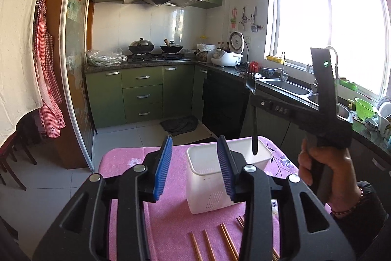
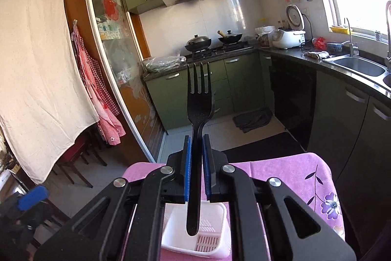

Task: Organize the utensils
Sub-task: 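Drop the spoon and fork into the white caddy with both grippers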

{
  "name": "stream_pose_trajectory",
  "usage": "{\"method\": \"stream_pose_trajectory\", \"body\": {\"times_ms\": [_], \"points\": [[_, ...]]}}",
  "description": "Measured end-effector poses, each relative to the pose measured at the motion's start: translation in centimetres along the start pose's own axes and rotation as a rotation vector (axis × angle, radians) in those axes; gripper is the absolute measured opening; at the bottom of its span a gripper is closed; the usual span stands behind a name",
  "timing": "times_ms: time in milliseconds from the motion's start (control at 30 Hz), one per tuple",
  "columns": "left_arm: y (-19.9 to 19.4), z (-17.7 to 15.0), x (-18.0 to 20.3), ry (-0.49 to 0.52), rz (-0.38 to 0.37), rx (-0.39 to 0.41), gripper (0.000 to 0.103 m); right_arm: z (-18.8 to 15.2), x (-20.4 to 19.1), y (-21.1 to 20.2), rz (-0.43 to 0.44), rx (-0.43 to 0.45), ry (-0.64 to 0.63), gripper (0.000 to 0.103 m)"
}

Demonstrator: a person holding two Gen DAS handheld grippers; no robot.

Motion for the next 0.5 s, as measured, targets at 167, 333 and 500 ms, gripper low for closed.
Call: {"method": "stream_pose_trajectory", "body": {"times_ms": [167, 333, 500], "points": [[-0.2, -0.8, -0.2, -0.021, -0.021, -0.045, 0.037, -2.6, 0.6, 0.0, -0.006, 0.002, -0.034, 0.01], [0.3, -1.5, 0.0, -0.04, -0.048, -0.094, 0.037, -4.3, 0.8, -0.9, -0.013, -0.008, -0.072, 0.01], [-0.4, -1.5, 1.0, -0.006, -0.045, -0.102, 0.037, -4.9, 1.4, -2.2, -0.023, -0.028, -0.088, 0.018]]}}
Point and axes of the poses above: each gripper's, at about its wrist camera, not at the fingertips, and y roughly the way its jaws point, x to its right, z to its top, the point moved 1 cm from there along y, roughly the way its jaws point, and after that the axes turned 14 degrees about y, right-handed, at the moved point
